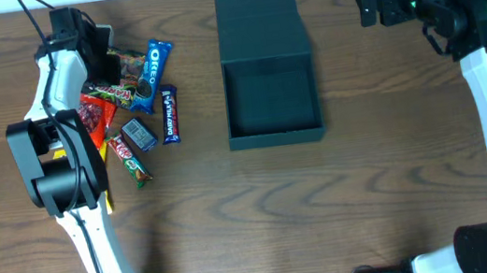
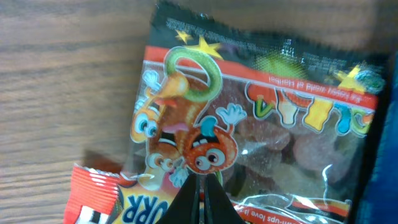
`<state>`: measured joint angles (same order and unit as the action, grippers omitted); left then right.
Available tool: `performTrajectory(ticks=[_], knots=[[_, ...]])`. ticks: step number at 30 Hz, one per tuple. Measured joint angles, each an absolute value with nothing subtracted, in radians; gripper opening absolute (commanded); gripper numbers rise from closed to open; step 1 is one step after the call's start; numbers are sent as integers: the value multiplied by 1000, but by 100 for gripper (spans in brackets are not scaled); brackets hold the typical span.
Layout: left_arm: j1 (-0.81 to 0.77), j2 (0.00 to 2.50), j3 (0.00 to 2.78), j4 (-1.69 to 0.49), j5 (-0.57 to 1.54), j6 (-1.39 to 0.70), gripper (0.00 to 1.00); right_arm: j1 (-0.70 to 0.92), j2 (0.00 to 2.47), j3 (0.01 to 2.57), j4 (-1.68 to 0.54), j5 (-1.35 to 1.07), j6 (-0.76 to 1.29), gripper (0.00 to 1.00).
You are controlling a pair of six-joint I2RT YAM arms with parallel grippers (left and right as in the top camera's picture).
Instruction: Pack container
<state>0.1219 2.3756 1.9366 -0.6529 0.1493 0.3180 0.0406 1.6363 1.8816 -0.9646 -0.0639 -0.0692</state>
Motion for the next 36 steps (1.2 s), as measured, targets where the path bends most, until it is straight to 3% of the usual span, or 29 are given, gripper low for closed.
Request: performTrajectory(ticks=[1,2,4,16,36], knots=[[122,2376,1957,-660,150,313,46,41,1636,1882,-964,-64,-69,99],[122,2376,1992,-680,150,303,53,41,1636,1882,-965,-64,-69,99],[125,2377,2058,-699,152,287,57,41,1636,1882,-965,-64,-69,99],[308,2387,2142,-823,398,210,59,41,1636,1882,-965,-64,-69,99],[284,2498,2141,-797,548,221,58,41,1636,1882,-974,-71,-44,99]])
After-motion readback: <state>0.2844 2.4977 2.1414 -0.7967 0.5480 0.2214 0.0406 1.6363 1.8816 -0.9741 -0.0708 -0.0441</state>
